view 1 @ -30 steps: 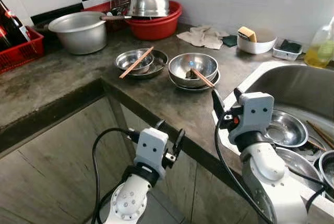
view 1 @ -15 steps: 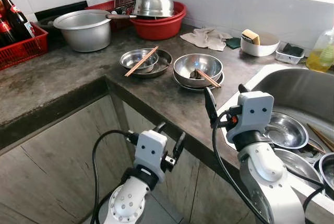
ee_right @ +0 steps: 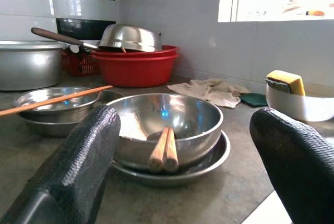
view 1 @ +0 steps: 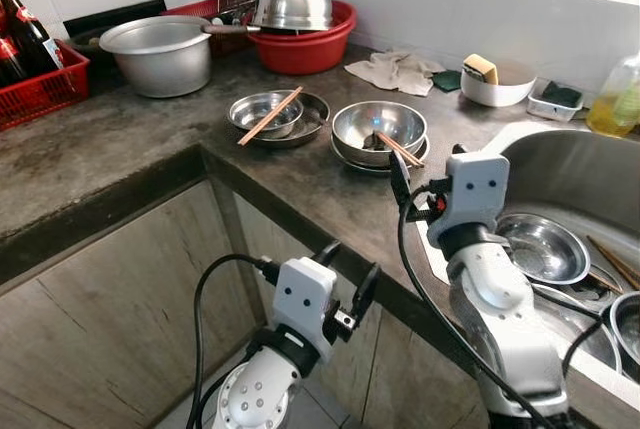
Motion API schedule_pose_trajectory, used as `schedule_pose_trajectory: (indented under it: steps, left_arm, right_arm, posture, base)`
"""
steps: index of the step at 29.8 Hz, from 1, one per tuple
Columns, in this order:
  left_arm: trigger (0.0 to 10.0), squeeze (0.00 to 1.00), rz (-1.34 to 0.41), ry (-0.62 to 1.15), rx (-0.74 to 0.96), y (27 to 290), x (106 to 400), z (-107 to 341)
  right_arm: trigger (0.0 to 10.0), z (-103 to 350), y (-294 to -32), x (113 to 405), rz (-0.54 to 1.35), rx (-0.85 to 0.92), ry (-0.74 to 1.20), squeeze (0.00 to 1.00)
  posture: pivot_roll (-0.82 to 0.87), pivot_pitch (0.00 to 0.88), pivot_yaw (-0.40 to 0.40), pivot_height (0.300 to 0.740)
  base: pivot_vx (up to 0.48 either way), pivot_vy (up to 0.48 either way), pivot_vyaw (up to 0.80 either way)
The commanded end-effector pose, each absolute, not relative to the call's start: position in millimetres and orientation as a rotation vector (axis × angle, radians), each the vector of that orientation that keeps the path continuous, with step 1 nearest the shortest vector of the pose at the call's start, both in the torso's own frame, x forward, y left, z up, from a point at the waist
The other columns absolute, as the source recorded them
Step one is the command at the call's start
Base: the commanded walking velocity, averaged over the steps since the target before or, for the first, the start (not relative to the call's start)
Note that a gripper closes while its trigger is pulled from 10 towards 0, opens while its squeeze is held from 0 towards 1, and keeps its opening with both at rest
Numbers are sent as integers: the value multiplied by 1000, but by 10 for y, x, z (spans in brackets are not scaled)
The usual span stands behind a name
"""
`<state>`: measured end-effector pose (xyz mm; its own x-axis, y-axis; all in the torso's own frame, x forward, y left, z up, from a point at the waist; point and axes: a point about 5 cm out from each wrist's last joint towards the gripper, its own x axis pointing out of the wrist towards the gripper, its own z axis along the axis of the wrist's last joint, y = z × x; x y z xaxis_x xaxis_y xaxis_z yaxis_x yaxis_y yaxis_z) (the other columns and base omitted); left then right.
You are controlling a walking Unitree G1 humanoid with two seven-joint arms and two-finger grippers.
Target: Kitchen organization
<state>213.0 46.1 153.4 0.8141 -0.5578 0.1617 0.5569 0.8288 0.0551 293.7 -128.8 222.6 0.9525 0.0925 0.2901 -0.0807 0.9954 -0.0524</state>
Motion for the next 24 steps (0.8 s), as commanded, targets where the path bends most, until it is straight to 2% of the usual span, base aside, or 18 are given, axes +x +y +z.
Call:
schedule_pose_trajectory:
  steps: [1, 16, 18, 19, 20, 21, 22, 23, 24]
  left_arm:
    - [10000, 0, -592, -197, -4, 488, 2116, 1584]
    - [10000, 0, -581, -205, 1, 494, 2112, 1594]
    - [10000, 0, -580, -204, 2, 493, 2112, 1592]
    - [10000, 0, -580, -204, 2, 493, 2112, 1593]
    - [10000, 0, -580, -204, 2, 493, 2112, 1593]
    - [10000, 0, -580, -204, 2, 493, 2111, 1592]
    - [10000, 0, -580, -204, 2, 493, 2111, 1592]
    - [10000, 0, -579, -205, 2, 493, 2110, 1592]
    - [10000, 0, -578, -205, 2, 494, 2110, 1592]
  right_arm:
    - [10000, 2213, -1275, 2975, 91, -26, -297, 0]
    - [10000, 2157, -1259, 3114, 89, -5, -277, 0]
    - [9529, 2146, -1252, 3126, 88, -3, -274, 0]
    - [8078, 2143, -1250, 3131, 88, -3, -274, 0]
    - [8078, 2143, -1250, 3131, 88, -3, -274, 0]
    - [5765, 2140, -1250, 3133, 86, -2, -274, 0]
    - [5765, 2140, -1250, 3133, 86, -2, -274, 0]
    - [3137, 2138, -1248, 3137, 86, -2, -273, 0]
    - [0, 2137, -1245, 3143, 87, -1, -273, 0]
  posture:
    - [96, 83, 5, 740]
    - [100, 83, -2, 740]
    - [101, 83, -3, 740]
    - [101, 83, -3, 740]
    - [101, 83, -3, 740]
    - [102, 82, -3, 740]
    - [102, 82, -3, 740]
    - [102, 82, -3, 740]
    - [103, 80, -8, 740]
  base:
    - [0, 0, 0]
    - [0, 0, 0]
    - [0, 0, 0]
    - [0, 0, 0]
    - [0, 0, 0]
    - [0, 0, 0]
    - [0, 0, 0]
    - [0, 0, 0]
    - [0, 0, 0]
